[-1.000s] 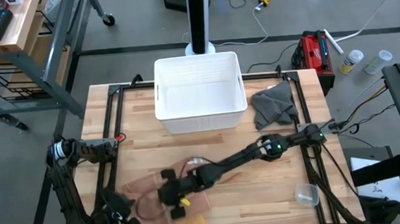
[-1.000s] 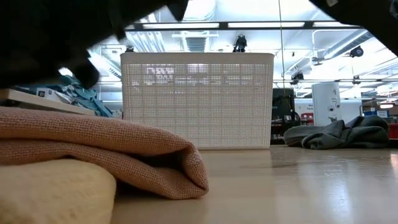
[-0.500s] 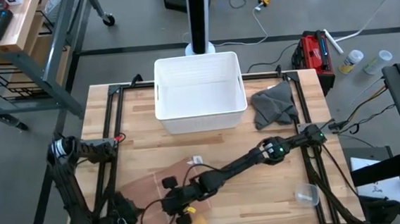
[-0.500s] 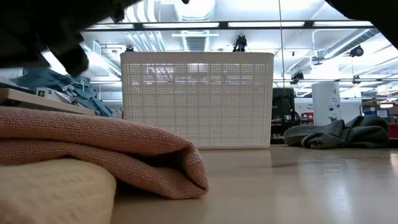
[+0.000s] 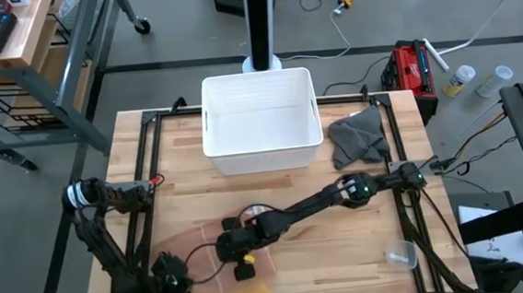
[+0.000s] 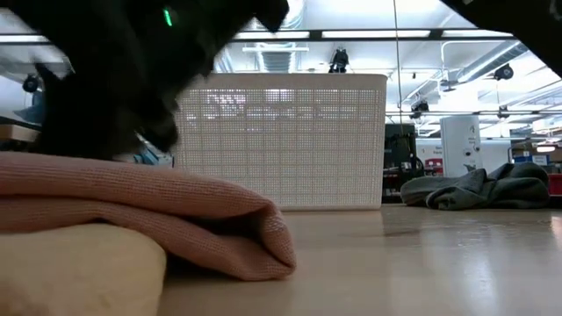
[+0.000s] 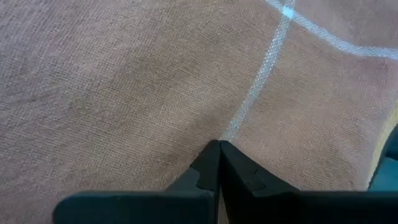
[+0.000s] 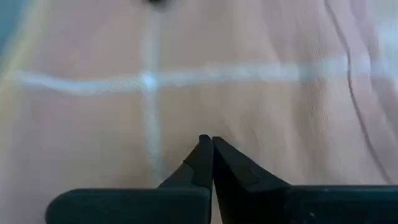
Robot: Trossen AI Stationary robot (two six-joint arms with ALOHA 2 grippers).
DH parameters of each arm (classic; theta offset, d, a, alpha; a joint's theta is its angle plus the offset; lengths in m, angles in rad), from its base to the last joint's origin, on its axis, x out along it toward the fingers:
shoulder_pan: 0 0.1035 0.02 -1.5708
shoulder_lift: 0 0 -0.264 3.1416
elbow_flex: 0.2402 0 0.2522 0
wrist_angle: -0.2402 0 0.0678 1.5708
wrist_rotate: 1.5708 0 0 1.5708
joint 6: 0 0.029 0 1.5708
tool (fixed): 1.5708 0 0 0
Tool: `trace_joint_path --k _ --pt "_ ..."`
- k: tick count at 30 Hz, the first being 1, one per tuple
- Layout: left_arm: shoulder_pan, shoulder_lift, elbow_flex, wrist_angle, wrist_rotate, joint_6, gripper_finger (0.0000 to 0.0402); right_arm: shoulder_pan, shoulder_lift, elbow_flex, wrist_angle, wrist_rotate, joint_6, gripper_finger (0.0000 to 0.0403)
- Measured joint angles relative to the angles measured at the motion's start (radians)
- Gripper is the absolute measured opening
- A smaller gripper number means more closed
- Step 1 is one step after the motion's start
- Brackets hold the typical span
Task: Fold towel
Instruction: Fold the brown squared towel
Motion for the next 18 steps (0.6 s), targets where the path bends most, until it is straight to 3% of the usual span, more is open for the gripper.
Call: trace_joint_path --k 11,18 --pt "0.057 -0.015 -0.018 -0.210 0.005 -0.015 0.0000 -0.036 -0.016 -0.068 -0.076 0.031 0.131 0.0002" --pt "0.056 -0.056 -0.008 -0.223 0.050 -0.012 0.0000 -0.042 -0.051 -0.082 -0.114 0.035 0.178 0.0002"
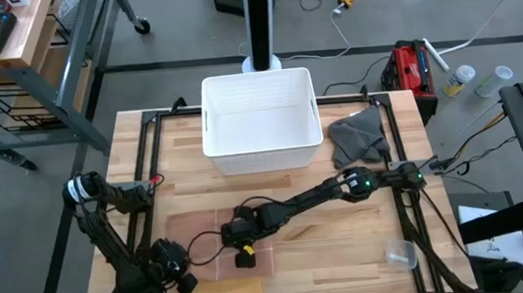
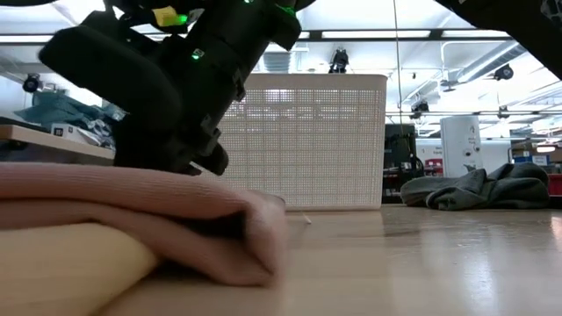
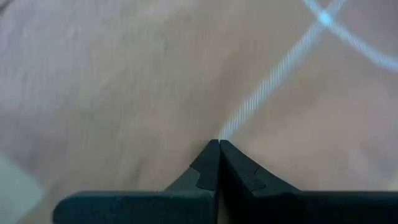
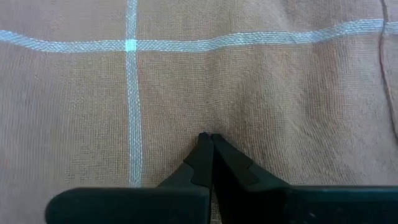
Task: Fold towel
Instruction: Fold the brown squared towel
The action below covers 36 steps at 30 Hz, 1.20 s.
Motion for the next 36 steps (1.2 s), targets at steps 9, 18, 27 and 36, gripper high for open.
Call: trace_joint_path --k 9,18,27,36 --pt "0.000 -0.009 0.099 -0.034 -0.025 0.075 0.0000 -0.001 -0.217 -0.279 0.125 -0.001 0.016 0.0002" --pt "0.037 -0.007 0.125 -0.025 -0.160 0.134 0.0000 -0.001 -0.577 -0.940 0.654 0.002 0.264 0.0002" --pt "0.279 -0.007 0.124 0.061 -0.199 0.492 0.0000 0.001 -0.707 -1.203 0.797 0.076 0.501 0.0002" --pt "0.450 -0.005 0.120 0.254 -0.192 0.852 0.0000 0.023 -0.710 -1.275 0.818 0.076 0.648 0.0053"
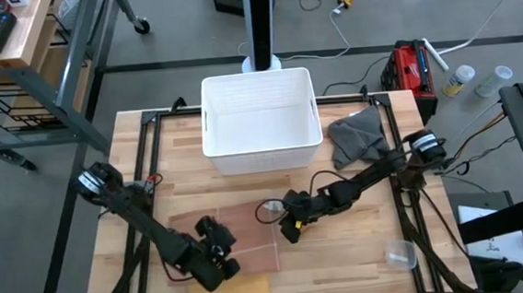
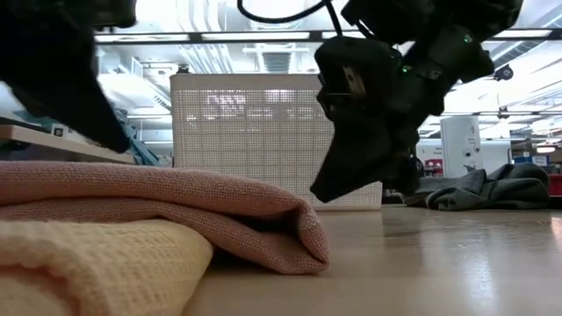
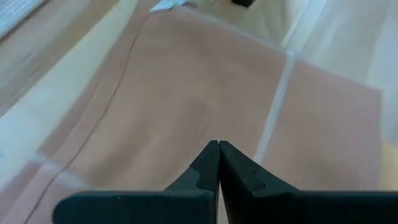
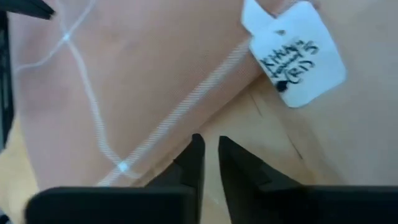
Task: Fold towel
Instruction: Fold the brown squared towel
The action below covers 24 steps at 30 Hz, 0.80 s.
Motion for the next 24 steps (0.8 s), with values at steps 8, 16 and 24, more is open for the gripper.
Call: trace_joint_path --k 8,16,24 --pt "0.027 0.000 -0.079 0.200 0.096 0.084 0.0000 0.045 0.000 -0.001 0.042 0.019 0.066 0.0154" --pt "0.048 0.000 -0.116 0.219 0.138 0.047 0.0000 0.056 0.059 -0.002 0.066 0.053 0.176 0.0215" --pt "0.099 0.000 -0.176 0.290 0.231 -0.001 0.0000 0.057 0.146 0.024 0.200 0.043 0.197 0.0222"
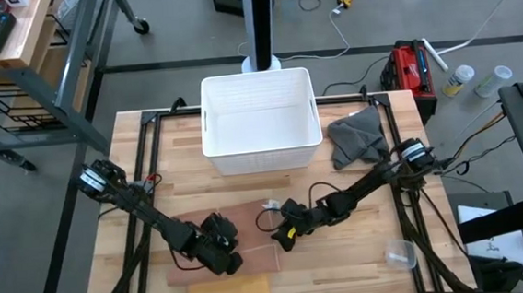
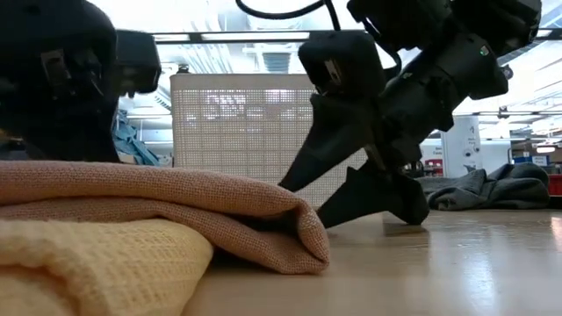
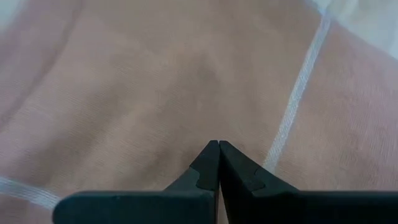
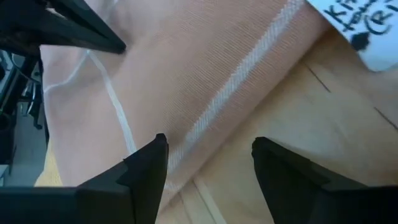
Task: Fold towel
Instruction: Fold the brown squared towel
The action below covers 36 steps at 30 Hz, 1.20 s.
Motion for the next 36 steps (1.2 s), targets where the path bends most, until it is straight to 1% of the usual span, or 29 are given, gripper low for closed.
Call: trace_joint_path --k 4,11,15,18,22,24,26,30,31,32,36 --pt "0.023 0.000 -0.038 0.063 0.048 -0.014 0.0000 0.000 0.009 0.027 0.006 -0.010 -0.008 0.0214" --pt "0.035 -0.002 -0.061 0.095 0.066 -0.035 0.0000 -0.002 0.018 0.096 0.028 -0.027 -0.065 0.0209" --pt "0.035 -0.002 -0.058 0.095 0.068 -0.021 0.0000 -0.007 0.072 0.159 0.023 -0.037 -0.104 0.0207" --pt "0.035 -0.002 -0.058 0.097 0.069 -0.020 0.0000 -0.008 0.134 0.223 0.020 -0.082 -0.130 0.0203" --pt "0.035 -0.002 -0.058 0.104 0.071 -0.018 0.0000 -0.020 0.204 0.313 0.014 -0.193 -0.179 0.0189" --pt "0.034 -0.002 -0.059 0.105 0.070 -0.017 0.0000 -0.021 0.209 0.331 -0.011 -0.218 -0.186 0.0170" --pt "0.032 -0.002 -0.060 0.106 0.068 -0.016 0.0000 -0.020 0.203 0.343 -0.048 -0.209 -0.215 0.0137" --pt "0.030 -0.002 -0.061 0.111 0.064 -0.009 0.0000 -0.016 0.156 0.355 -0.207 -0.107 -0.301 0.0038" --pt "0.029 -0.002 -0.061 0.111 0.061 -0.009 0.0000 -0.016 0.135 0.357 -0.252 -0.081 -0.326 0.0020" --pt "0.028 -0.005 -0.061 0.110 0.060 -0.009 0.0000 -0.015 0.114 0.358 -0.293 -0.060 -0.349 0.0012" --pt "0.010 -0.030 -0.062 0.107 0.059 -0.009 0.0000 -0.009 0.045 0.357 -0.456 0.000 -0.387 0.0011"
